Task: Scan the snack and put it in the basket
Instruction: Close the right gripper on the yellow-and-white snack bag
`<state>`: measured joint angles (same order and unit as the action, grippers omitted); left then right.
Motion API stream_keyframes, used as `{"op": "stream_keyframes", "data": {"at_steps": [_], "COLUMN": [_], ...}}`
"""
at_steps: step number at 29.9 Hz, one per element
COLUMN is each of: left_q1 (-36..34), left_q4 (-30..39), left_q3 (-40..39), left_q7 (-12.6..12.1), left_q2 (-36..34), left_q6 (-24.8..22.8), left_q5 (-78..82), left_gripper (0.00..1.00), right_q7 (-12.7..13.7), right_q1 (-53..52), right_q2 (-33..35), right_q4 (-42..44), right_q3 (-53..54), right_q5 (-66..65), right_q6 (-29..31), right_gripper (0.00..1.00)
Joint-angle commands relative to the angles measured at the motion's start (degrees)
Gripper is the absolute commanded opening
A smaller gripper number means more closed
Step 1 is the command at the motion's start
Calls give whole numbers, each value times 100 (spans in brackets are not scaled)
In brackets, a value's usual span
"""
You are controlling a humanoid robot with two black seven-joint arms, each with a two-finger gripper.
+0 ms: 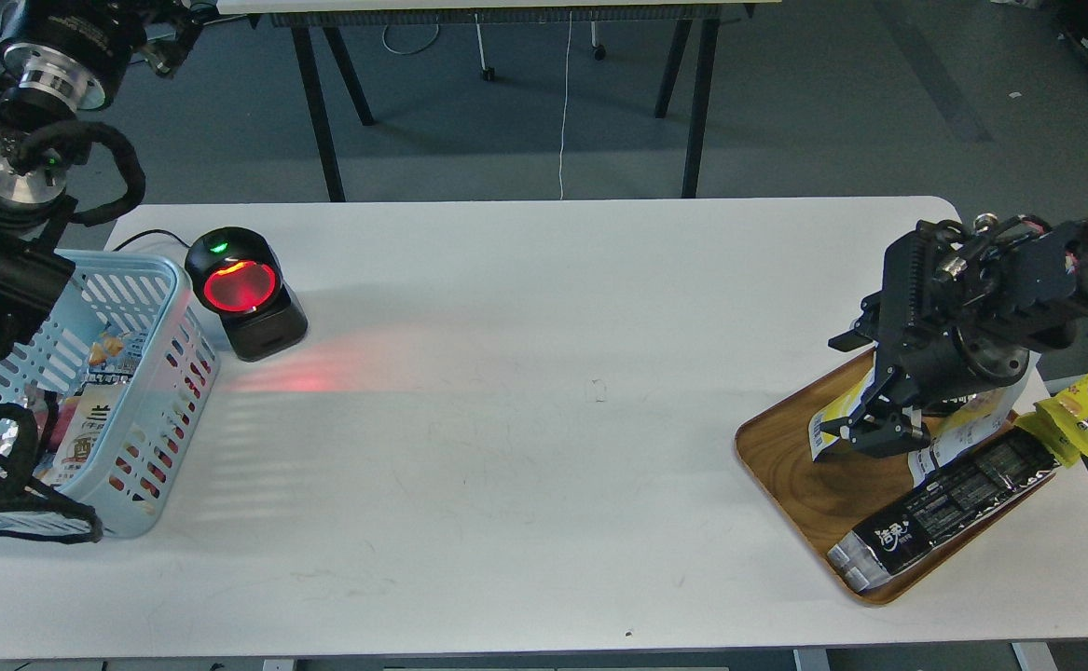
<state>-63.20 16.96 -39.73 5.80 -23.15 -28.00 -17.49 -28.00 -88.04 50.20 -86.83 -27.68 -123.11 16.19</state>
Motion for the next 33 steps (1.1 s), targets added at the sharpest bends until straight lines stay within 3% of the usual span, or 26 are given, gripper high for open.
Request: {"op": "stream_keyframes", "data": {"at_steps": [1, 23, 28, 33], "left_q1": [27, 27, 27, 27], "left_q4": [0, 0, -17, -17], "left_q3": [0, 0, 0, 0], "left_q7": [0, 0, 0, 0], "left_q2": [-14, 30, 21, 29], "left_q6": [0, 0, 0, 0], "left_q5": [0, 0, 0, 0], "left_gripper": [100, 100, 100, 100], "right_q7": [0, 0, 0, 0], "right_q1": [-3, 49, 155, 155], "right_q2": [77, 52, -142, -177], "right_q4": [-123, 509, 781, 817], "right_q3": [-62, -27, 8, 34], "right_q5": [-2, -189, -189, -189], "right_q6": [-2, -11, -11, -11], "right_gripper": [91, 90, 73, 41]}}
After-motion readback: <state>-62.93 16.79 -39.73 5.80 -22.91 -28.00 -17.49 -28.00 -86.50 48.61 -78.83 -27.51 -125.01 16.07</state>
